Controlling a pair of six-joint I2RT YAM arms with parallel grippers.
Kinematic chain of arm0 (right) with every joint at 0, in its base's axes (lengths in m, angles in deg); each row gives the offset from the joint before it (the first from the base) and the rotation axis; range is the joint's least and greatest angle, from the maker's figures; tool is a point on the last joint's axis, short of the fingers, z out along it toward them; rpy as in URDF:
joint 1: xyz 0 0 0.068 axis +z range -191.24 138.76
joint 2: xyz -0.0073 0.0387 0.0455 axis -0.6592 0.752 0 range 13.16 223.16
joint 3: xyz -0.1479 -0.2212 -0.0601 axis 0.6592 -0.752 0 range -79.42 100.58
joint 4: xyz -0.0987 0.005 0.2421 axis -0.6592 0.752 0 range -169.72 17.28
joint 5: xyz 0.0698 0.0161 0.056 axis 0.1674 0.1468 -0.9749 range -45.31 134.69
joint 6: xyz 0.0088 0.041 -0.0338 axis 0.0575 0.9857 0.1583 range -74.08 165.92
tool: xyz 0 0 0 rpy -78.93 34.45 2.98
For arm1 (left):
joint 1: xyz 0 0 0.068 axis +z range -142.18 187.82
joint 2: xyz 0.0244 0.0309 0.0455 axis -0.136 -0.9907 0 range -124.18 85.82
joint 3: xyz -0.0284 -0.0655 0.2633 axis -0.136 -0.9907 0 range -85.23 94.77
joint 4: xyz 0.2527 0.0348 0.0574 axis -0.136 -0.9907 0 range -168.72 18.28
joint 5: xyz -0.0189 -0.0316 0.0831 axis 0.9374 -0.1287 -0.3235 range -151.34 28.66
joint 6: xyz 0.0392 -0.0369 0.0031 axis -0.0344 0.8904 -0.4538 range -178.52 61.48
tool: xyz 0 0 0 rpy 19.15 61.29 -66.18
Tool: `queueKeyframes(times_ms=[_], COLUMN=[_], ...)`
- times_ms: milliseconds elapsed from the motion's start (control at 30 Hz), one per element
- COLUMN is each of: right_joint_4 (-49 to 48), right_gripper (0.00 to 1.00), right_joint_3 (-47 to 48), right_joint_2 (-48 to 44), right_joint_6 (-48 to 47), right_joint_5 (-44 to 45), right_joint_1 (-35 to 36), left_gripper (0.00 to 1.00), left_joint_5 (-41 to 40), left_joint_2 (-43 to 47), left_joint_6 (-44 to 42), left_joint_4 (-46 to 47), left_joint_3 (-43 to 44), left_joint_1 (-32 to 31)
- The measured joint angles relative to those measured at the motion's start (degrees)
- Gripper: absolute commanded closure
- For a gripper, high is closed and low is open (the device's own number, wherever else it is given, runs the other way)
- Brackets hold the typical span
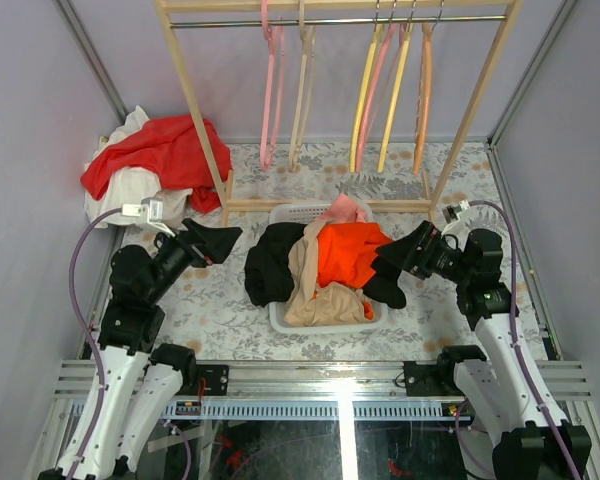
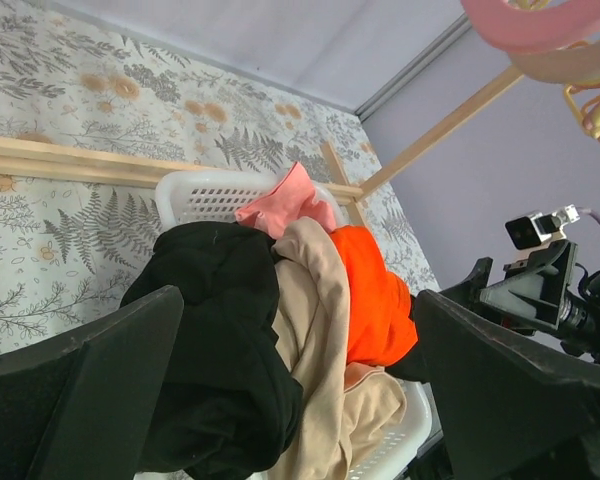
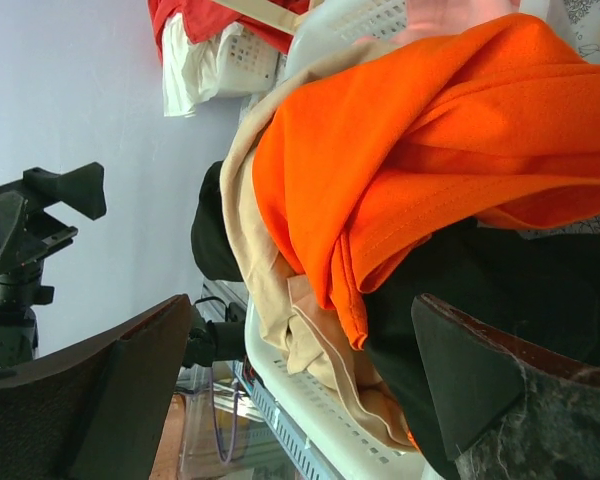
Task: Place the t-shirt on the hanger
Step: Pick up the T-shirt and place it in the bin.
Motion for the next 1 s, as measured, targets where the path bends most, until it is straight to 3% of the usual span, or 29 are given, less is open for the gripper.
queueKeyframes(times_ms=[200,367,667,900,1000], right_joint_4=[5.2,10.8,11.9,13.2,12.9], right_gripper=[0.01,0.01,0.0,0.15,0.21], right_joint_3=[1.3,6.7,11.6,13.0,13.0], right_joint_2=[-3.3,-3.5,-5.3,2.8,6.9], right_joint_6=[-0.6,-1.1,-3.8,-6.2,-6.4], right_joint_5=[1.7,5.9,5.6,6.4,10.1], right_joint_1=[0.0,0.0,0.0,1.2,6.8], left_gripper=[0.0,0.0,0.0,0.0,0.0], left_joint_5=[-2.8,-0.7,5.7,8.2,6.1], left_joint_2=[5.1,-5.4,-12.5,-10.5,-12.0], left_joint_6=[0.9,1.1,3.8,4.2,4.0], left_joint_4=[-1.0,-2.7,-2.9,-1.0,-1.2], left_joint_3=[-1.1,4.7,0.8,-0.4,0.0], left_joint_1=[0.0,0.0,0.2,-0.4,-3.5])
